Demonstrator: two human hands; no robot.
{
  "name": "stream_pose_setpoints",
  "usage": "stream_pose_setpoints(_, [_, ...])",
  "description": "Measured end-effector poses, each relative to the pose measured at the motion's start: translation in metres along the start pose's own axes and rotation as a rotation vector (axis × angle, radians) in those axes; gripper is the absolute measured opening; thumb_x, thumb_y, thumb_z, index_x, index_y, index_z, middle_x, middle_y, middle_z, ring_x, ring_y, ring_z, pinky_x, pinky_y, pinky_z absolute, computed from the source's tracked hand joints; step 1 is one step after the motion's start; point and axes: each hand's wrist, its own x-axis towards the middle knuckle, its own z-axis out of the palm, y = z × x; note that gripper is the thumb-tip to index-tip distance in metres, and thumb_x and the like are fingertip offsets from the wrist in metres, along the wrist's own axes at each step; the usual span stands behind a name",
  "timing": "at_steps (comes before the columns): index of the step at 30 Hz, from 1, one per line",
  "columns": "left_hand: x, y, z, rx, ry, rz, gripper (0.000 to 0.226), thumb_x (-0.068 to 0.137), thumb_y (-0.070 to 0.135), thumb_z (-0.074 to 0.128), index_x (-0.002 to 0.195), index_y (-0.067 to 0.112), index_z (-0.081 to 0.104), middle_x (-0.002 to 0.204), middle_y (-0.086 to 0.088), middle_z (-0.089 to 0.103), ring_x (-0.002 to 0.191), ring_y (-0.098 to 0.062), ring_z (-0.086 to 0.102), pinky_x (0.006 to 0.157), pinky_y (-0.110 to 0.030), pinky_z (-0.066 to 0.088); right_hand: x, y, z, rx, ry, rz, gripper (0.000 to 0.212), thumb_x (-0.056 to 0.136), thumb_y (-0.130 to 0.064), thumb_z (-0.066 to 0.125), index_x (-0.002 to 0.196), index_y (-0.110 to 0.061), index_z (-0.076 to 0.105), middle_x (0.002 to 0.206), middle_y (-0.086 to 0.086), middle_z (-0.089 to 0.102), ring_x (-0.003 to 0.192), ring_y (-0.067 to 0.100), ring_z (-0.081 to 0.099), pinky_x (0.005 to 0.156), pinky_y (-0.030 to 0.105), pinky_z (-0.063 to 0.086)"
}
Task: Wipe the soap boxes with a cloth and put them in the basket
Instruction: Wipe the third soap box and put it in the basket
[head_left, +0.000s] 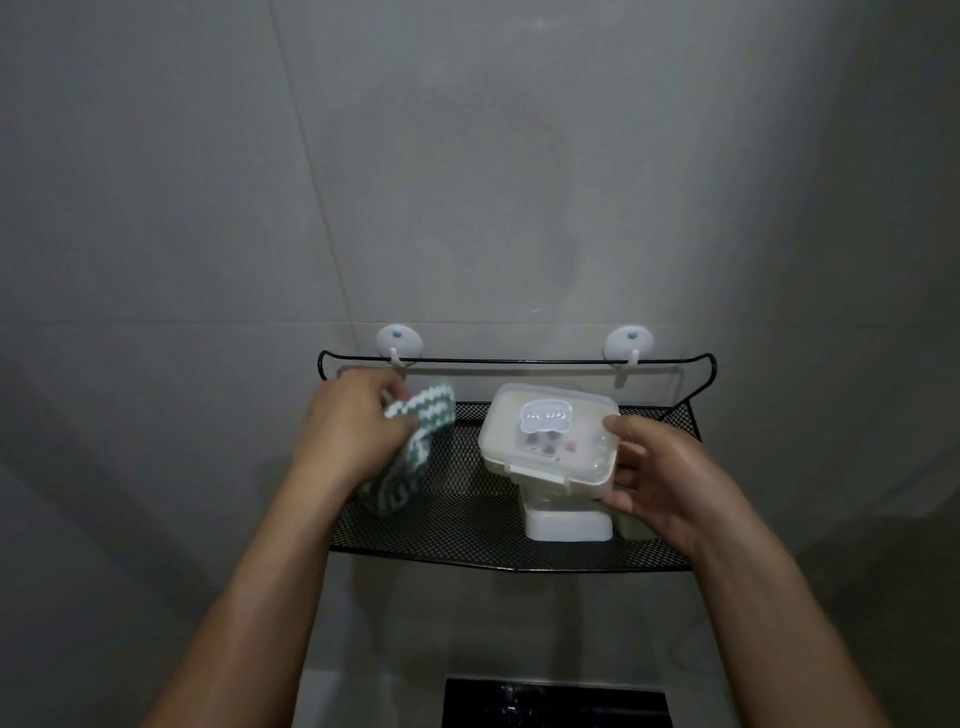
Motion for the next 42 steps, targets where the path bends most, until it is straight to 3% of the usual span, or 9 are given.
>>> stream_pose_setpoints(4, [-0.012, 0.039, -0.018, -0.090, 0.248, 0.163, 0.015, 0.080, 0.037, 0.071, 0.090, 0.027, 0.069, 0.087, 0.004, 0.071, 0.082, -0.023, 0.065, 0.072, -0.033, 0.049, -0.001, 0.004, 0.009, 0.025, -0.047, -0.011, 0.024, 0.091, -0.011, 0.063, 0.112, 0.002, 0.063, 0.093, 0.023, 0.075, 0.079, 0.033, 0.074, 0.059, 0.040, 0.061])
stream_pose_setpoints(7, [-0.017, 0.062, -0.003, -0.053, 0.168, 0.206, 0.015, 0.087, 0.036, 0.065, 0.098, 0.027, 0.070, 0.090, 0.004, 0.072, 0.082, -0.019, 0.065, 0.068, -0.030, 0.046, 0.000, 0.005, 0.018, 0.039, -0.062, -0.033, 0.021, 0.089, -0.010, 0.065, 0.107, 0.001, 0.065, 0.094, 0.024, 0.075, 0.080, 0.033, 0.075, 0.059, 0.038, 0.060])
stream_pose_setpoints(10, [-0.023, 0.073, 0.017, -0.092, 0.077, 0.258, 0.018, 0.091, 0.031, 0.063, 0.105, 0.022, 0.070, 0.098, -0.001, 0.068, 0.089, -0.020, 0.062, 0.076, -0.031, 0.045, 0.002, 0.006, 0.024, 0.037, -0.048, -0.072, 0.015, 0.088, -0.007, 0.066, 0.102, 0.000, 0.066, 0.087, 0.020, 0.076, 0.075, 0.029, 0.075, 0.058, 0.036, 0.060])
stream_pose_setpoints(16, [-0.041, 0.102, 0.033, -0.172, 0.144, 0.380, 0.021, 0.087, 0.032, 0.070, 0.105, 0.021, 0.064, 0.095, 0.000, 0.048, 0.088, -0.021, 0.054, 0.073, -0.033, 0.041, 0.006, 0.005, 0.029, 0.077, -0.064, -0.118, 0.009, 0.090, 0.001, 0.060, 0.096, 0.001, 0.066, 0.071, 0.011, 0.070, 0.060, 0.017, 0.068, 0.055, 0.032, 0.058])
stream_pose_setpoints(21, [-0.049, 0.094, 0.031, -0.189, 0.145, 0.475, 0.022, 0.085, 0.021, 0.072, 0.104, 0.019, 0.062, 0.093, 0.000, 0.050, 0.082, -0.021, 0.054, 0.069, -0.034, 0.042, 0.000, -0.004, 0.019, 0.127, -0.050, -0.149, 0.018, 0.091, -0.004, 0.062, 0.103, 0.007, 0.069, 0.085, 0.019, 0.074, 0.071, 0.024, 0.072, 0.058, 0.035, 0.059])
stream_pose_setpoints(27, [-0.032, 0.057, 0.024, -0.208, 0.131, 0.349, 0.013, 0.086, 0.016, 0.071, 0.098, 0.017, 0.066, 0.088, 0.005, 0.050, 0.079, -0.011, 0.046, 0.064, -0.016, 0.027, -0.002, -0.010, 0.011, 0.110, 0.020, -0.142, 0.017, 0.091, -0.009, 0.065, 0.103, 0.003, 0.065, 0.083, 0.019, 0.075, 0.073, 0.025, 0.075, 0.053, 0.037, 0.060])
stream_pose_setpoints(33, [-0.012, 0.046, 0.019, -0.060, 0.107, 0.292, 0.016, 0.089, 0.017, 0.066, 0.103, 0.013, 0.071, 0.097, -0.001, 0.059, 0.085, -0.017, 0.056, 0.068, -0.024, 0.035, -0.001, -0.001, 0.017, 0.010, 0.041, -0.160, 0.003, 0.087, -0.007, 0.069, 0.086, -0.006, 0.067, 0.089, 0.021, 0.075, 0.078, 0.031, 0.073, 0.068, 0.048, 0.061])
stream_pose_setpoints(38, [-0.011, 0.072, 0.015, -0.024, 0.036, 0.514, 0.037, 0.091, 0.023, 0.062, 0.129, 0.023, 0.060, 0.116, -0.001, 0.059, 0.100, -0.024, 0.060, 0.080, -0.040, 0.050, 0.000, 0.002, 0.031, -0.066, -0.017, -0.187, 0.011, 0.088, -0.003, 0.066, 0.098, 0.001, 0.067, 0.081, 0.019, 0.070, 0.061, 0.023, 0.067, 0.050, 0.031, 0.056])
stream_pose_setpoints(42, [-0.004, 0.095, 0.020, 0.043, -0.096, 0.636, 0.028, 0.099, 0.035, 0.052, 0.116, 0.019, 0.065, 0.125, -0.001, 0.054, 0.109, -0.025, 0.051, 0.087, -0.042, 0.045, 0.001, 0.002, 0.039, -0.033, -0.047, -0.225, 0.015, 0.084, -0.001, 0.071, 0.098, -0.005, 0.067, 0.086, 0.023, 0.065, 0.074, 0.032, 0.062, 0.063, 0.036, 0.049])
